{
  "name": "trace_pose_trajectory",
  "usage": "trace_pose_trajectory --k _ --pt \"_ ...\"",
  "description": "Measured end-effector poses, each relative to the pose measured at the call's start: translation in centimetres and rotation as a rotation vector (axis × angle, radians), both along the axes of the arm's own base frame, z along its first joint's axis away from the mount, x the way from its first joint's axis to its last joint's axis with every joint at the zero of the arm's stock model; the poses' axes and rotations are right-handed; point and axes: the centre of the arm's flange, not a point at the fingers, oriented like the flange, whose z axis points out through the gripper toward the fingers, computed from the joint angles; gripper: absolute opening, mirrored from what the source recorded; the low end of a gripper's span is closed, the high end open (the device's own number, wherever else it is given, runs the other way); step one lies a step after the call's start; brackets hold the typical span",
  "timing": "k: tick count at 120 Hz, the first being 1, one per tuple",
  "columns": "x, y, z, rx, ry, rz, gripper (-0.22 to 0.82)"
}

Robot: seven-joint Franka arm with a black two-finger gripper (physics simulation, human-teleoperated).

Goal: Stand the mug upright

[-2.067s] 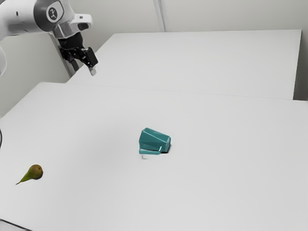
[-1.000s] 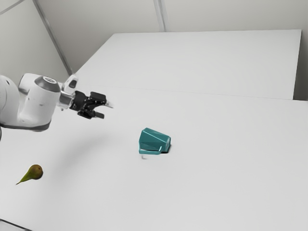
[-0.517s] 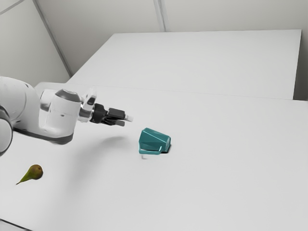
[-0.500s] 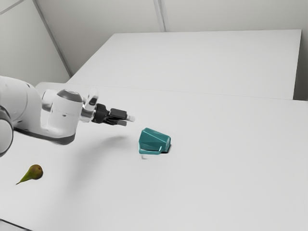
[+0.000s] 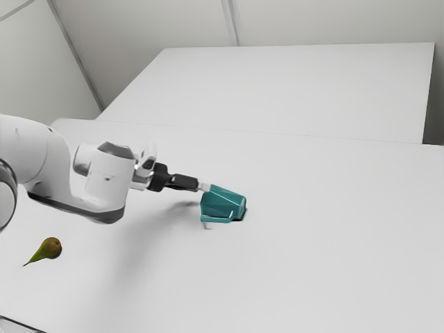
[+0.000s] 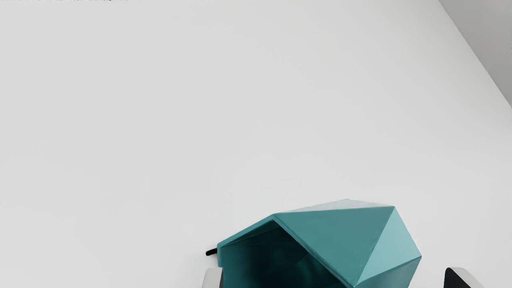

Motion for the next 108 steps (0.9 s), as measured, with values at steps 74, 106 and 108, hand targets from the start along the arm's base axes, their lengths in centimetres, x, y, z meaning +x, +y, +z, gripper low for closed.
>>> trace_pose_trajectory --k 74,106,108 --pt "-1.1 -5.7 -1.3 0.035 -0.046 -0.066 0.45" --pt "-1.1 -6.9 0.0 0.044 -0.082 -0.077 0.32" --pt "-1.1 -7.0 0.0 0.044 -0.083 -0.077 0.32"
